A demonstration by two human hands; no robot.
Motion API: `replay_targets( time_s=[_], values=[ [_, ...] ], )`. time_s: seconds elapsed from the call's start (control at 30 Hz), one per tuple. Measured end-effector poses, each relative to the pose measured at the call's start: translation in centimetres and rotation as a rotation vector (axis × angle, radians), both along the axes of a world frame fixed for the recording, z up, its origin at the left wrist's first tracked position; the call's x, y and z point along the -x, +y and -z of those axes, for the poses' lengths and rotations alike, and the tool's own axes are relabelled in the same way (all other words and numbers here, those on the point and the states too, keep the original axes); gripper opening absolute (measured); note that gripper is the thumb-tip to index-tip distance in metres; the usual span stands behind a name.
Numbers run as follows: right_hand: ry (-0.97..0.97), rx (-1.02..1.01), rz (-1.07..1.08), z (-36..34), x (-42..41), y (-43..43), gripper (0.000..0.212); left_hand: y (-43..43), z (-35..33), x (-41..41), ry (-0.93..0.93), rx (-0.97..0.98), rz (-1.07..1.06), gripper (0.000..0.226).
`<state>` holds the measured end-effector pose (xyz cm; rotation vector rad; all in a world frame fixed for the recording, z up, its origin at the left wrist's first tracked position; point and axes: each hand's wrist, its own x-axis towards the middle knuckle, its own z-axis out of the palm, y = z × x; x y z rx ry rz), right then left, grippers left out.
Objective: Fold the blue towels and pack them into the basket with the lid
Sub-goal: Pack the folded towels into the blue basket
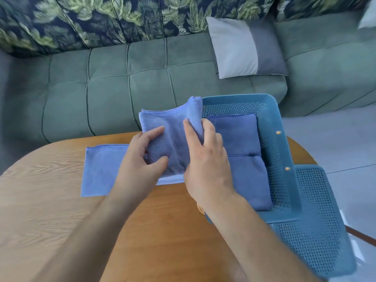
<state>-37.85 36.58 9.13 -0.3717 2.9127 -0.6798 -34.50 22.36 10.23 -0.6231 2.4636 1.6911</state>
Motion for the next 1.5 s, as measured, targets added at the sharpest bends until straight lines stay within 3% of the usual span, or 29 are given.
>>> replay_targets(
  time_s=[0.13,0.27,0.47,0.53,0.6,0.67,0.73,0.9,1.07,1.17,1.27,1.33,1.5],
  values=[
    [-0.062,-0.13,0.101,-1.2,2.4,6.4,0.088,5.3,0.4,3.3,0.072,0.096,0.207,0.06],
    [-0.186,-0.211,0.157,1.4,5.1,11.0,0.09,11.0,3.2,7.2,-0.034,0.327,0.416,0.066],
    [-0.272,-0.215,0.151,7.4,8.2,12.1,0.094,14.1,7.1,11.0,-0.244,0.728,0.506,0.026],
    [-0.258,-0.289,0.215,8.7,8.5,12.0,0.083,14.5,8.0,10.6,-0.294,0.986,0.549,0.034],
    [-0.118,-0.439,0.238,8.6,8.7,11.6,0.06,14.6,8.9,9.9,-0.225,1.239,0.59,0.045],
    [-0.038,-0.509,0.119,8.4,8.9,11.3,0.056,14.3,9.6,9.8,-0.088,1.36,0.692,0.057],
    [-0.089,-0.519,-0.056,8.7,9.1,11.2,0.062,14.1,9.6,10.4,-0.106,1.418,0.781,0.07],
    [-0.36,-0.454,-0.152,11.5,10.1,12.5,0.071,13.5,10.5,13.0,-0.306,1.337,0.894,0.096],
    [-0.353,-0.435,-0.159,12.1,10.1,12.6,0.075,13.9,10.8,14.4,-0.368,1.33,0.946,0.099],
    [-0.309,-0.33,-0.126,10.2,9.3,12.7,0.081,13.1,9.7,13.4,-0.217,1.314,0.92,0.092],
    [-0.19,-0.116,-0.017,7.2,6.7,12.8,0.067,11.2,7.9,11.2,0.085,1.162,0.777,0.075],
    [-0.124,-0.081,0.017,5.3,4.7,12.4,0.062,9.7,6.9,9.5,0.278,1.046,0.635,0.064],
    [0.119,0.012,-0.011,3.2,3.0,7.6,0.056,5.2,5.9,4.6,0.272,0.884,0.475,0.051]
  ],
)
